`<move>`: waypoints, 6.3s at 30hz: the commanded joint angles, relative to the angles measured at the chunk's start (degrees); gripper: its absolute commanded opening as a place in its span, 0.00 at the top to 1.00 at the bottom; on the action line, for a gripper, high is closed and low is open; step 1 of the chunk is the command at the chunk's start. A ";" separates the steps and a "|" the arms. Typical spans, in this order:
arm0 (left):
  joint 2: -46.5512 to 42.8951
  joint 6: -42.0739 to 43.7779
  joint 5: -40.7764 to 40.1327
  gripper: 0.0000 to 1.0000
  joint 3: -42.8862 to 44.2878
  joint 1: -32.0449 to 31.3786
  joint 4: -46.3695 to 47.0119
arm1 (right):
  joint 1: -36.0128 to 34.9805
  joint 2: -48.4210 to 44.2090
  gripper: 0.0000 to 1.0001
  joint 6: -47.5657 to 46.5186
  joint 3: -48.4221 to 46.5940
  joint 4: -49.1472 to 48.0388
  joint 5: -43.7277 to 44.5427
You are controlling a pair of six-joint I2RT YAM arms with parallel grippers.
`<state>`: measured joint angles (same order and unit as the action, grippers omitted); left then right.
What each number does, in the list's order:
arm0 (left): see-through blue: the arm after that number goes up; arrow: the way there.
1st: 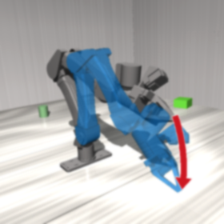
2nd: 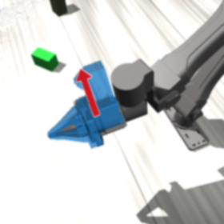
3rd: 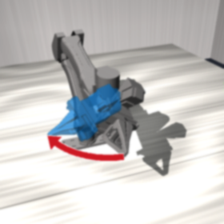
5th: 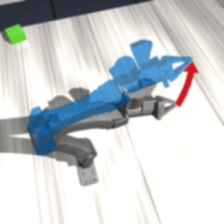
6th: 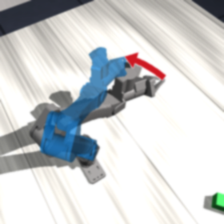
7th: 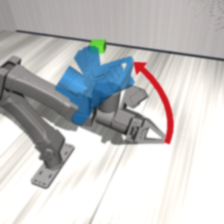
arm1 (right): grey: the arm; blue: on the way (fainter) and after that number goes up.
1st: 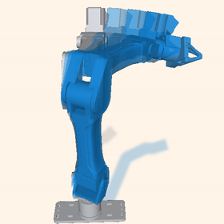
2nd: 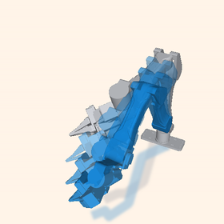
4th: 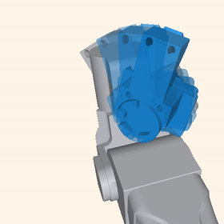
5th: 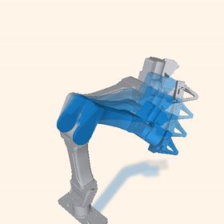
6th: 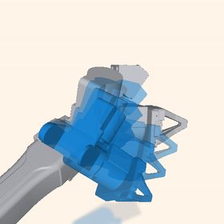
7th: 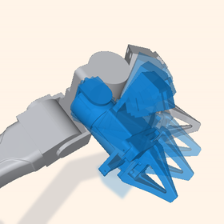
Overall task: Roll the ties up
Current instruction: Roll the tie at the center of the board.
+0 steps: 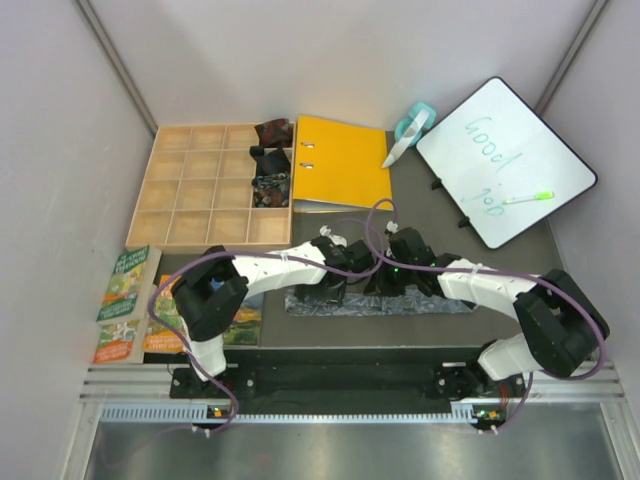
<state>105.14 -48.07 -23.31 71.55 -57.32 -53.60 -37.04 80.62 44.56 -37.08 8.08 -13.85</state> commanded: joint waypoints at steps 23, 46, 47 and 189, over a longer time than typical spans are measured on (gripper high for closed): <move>-37.61 6.24 8.71 0.20 -17.82 16.79 7.02 | -8.57 1.27 0.82 10.98 -7.65 -7.64 -7.69; -47.93 6.15 14.26 0.24 -27.87 24.27 13.52 | -15.87 21.33 0.85 12.93 -23.04 -11.41 -10.06; -48.01 6.15 14.26 0.24 -28.22 24.27 13.61 | -15.87 21.59 0.85 12.84 -23.04 -11.50 -10.15; 5.05 3.34 -11.93 0.85 8.77 -2.71 -12.66 | 6.19 -35.88 0.76 3.78 18.36 -2.54 23.25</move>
<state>106.26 -42.17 -32.25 75.50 -58.46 -63.00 -31.00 46.63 49.01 -19.40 6.92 6.07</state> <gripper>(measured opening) 0.241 0.241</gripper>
